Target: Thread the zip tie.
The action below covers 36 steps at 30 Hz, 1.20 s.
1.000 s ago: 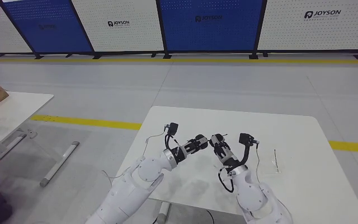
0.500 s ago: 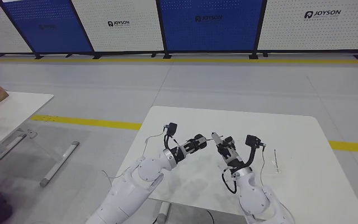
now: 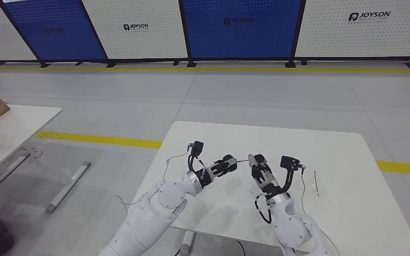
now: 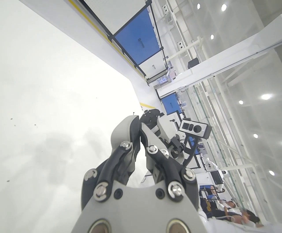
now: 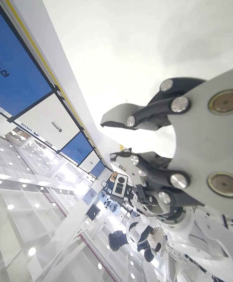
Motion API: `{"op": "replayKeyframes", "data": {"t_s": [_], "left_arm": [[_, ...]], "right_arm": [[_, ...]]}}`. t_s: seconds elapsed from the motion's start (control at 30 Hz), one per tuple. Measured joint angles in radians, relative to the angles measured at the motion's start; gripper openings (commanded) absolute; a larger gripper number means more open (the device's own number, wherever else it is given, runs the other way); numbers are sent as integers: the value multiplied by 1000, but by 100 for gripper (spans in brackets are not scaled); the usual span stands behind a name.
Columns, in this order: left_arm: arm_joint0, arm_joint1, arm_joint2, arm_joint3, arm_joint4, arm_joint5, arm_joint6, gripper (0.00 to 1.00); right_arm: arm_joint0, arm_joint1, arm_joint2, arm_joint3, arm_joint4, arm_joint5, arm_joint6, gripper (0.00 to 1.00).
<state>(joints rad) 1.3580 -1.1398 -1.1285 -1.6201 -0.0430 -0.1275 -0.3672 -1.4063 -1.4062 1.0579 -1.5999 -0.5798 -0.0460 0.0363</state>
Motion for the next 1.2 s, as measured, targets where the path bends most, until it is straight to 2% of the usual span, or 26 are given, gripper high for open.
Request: {"op": "replayKeyframes", "data": {"t_s": [0.63, 0.67, 0.7, 0.77, 0.8, 0.9, 1.0, 1.07, 1.13, 1.2], "left_arm": [[6, 2, 2, -22, 15, 2, -6, 0], [6, 2, 1, -22, 15, 4, -2, 0], [6, 2, 0, -22, 14, 7, 3, 0], [5, 1, -1, -20, 14, 16, 15, 0], [5, 1, -1, -19, 13, 19, 18, 0], [4, 0, -2, -14, 10, 25, 23, 0], [3, 0, -1, -10, 7, 28, 26, 0], [3, 0, -2, -8, 5, 31, 28, 0], [2, -1, -3, -6, -1, 35, 31, 0], [1, -1, -5, -4, -8, 38, 32, 0]], "right_arm": [[6, -2, -4, 8, 4, -27, 32, 0], [7, -2, -4, 8, 8, -27, 35, 7], [8, -3, -4, 8, 13, -27, 38, 31], [9, -3, -2, 8, 21, -32, 39, 50], [8, -3, -1, 7, 22, -36, 38, 68], [4, -2, 2, 6, 21, -46, 31, 76], [0, -2, 3, 6, 19, -53, 26, 76], [-3, -2, 4, 5, 18, -56, 23, 71], [-6, -2, 5, 5, 16, -57, 15, 54], [-9, -2, 5, 5, 14, -59, 9, 46]]}}
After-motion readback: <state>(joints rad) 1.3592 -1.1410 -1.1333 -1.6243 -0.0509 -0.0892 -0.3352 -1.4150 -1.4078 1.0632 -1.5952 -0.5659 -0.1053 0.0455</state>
